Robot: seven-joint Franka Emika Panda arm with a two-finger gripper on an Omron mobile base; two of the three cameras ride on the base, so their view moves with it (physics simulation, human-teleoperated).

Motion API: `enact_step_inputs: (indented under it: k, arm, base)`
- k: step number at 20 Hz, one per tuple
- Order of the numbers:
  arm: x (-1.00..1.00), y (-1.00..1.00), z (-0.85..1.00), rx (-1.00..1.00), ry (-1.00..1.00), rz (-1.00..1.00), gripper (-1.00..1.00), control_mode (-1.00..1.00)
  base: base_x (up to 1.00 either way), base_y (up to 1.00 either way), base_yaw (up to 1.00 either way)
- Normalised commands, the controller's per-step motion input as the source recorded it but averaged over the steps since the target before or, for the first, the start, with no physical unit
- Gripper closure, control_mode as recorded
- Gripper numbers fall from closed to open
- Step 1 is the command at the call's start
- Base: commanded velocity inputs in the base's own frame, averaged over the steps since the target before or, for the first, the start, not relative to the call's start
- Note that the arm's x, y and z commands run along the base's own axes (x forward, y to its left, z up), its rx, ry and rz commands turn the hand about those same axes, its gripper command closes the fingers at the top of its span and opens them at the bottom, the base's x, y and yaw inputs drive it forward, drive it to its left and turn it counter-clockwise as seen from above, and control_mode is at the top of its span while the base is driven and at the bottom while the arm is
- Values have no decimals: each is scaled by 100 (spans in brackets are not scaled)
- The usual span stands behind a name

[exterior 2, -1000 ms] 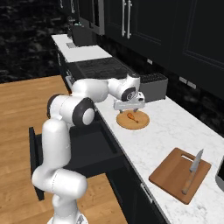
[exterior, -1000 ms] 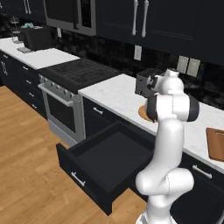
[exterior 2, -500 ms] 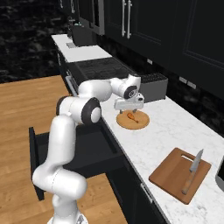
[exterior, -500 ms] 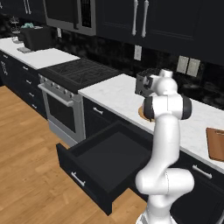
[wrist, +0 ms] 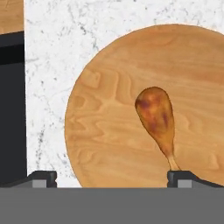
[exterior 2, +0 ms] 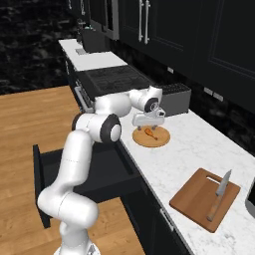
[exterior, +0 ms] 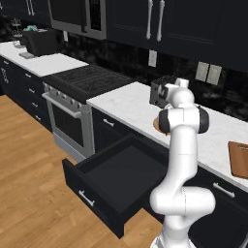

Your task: Pick up the knife from the drawer and place it on the cutting board. Then place the meat from the plate to the cutting board.

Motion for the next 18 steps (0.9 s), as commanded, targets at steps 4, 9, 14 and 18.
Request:
enact_step_inputs:
  k: [4,9,14,18]
  arm:
    - [1,0,-51,0,3,7,-100,-100]
    - [22,-3,-7,0,1,9,-100,-100]
    - [35,-2,0,0,2,7,-100,-100]
    - [19,0,-11,0,5,5,-100,-100]
  base:
    - [0,0,0]
    - [0,0,0]
    - [0,0,0]
    - [0,0,0]
